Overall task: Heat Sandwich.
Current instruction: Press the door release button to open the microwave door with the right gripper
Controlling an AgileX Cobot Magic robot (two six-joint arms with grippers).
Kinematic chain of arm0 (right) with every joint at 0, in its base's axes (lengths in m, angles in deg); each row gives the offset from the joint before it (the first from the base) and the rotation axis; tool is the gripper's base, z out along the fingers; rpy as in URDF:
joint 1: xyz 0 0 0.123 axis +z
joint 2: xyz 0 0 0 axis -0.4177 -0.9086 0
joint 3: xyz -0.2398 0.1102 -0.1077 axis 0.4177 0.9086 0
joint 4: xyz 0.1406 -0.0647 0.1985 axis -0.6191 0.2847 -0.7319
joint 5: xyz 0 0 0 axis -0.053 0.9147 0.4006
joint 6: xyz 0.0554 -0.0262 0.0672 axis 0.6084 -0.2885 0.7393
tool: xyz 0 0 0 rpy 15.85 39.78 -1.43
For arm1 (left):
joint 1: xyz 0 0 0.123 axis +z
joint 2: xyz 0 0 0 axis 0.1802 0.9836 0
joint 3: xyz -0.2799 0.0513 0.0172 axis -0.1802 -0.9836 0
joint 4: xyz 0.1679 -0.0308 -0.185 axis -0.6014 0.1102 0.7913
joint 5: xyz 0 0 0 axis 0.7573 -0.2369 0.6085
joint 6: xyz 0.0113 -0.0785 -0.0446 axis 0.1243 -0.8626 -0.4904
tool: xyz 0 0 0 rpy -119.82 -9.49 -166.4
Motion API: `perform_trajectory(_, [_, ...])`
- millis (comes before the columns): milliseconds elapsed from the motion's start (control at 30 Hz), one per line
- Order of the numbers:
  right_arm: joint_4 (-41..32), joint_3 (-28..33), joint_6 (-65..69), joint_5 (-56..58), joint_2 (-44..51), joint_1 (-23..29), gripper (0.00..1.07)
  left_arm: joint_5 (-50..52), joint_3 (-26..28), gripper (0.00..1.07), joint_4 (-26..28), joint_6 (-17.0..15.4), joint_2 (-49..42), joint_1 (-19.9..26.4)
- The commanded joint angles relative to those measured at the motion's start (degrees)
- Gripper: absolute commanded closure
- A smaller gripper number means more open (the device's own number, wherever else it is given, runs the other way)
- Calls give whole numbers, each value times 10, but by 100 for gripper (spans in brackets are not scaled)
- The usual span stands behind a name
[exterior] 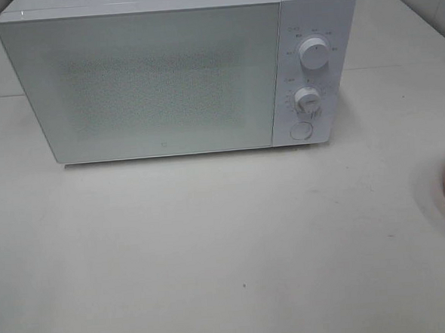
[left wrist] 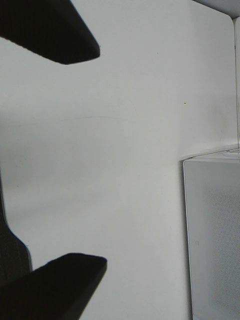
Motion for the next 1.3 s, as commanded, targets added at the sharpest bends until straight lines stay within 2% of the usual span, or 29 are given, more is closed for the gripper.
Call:
perform_trajectory(33, [-1,1,2,-2,17,-2,32,2,-1,9,1,-2,-13,-4])
perform_trajectory(467, [-3,-2,2,-5,16,-2,32,2,-1,9,1,-2,-13,-4])
perform_trajectory(833, [-2,-26,14,-88,13,-2,32,2,-1,9,1,-2,-13,-4])
perform_trajectory(1300, [-2,-24,14,-164,-113,-2,32,2,-1,9,1,-2,-13,-4])
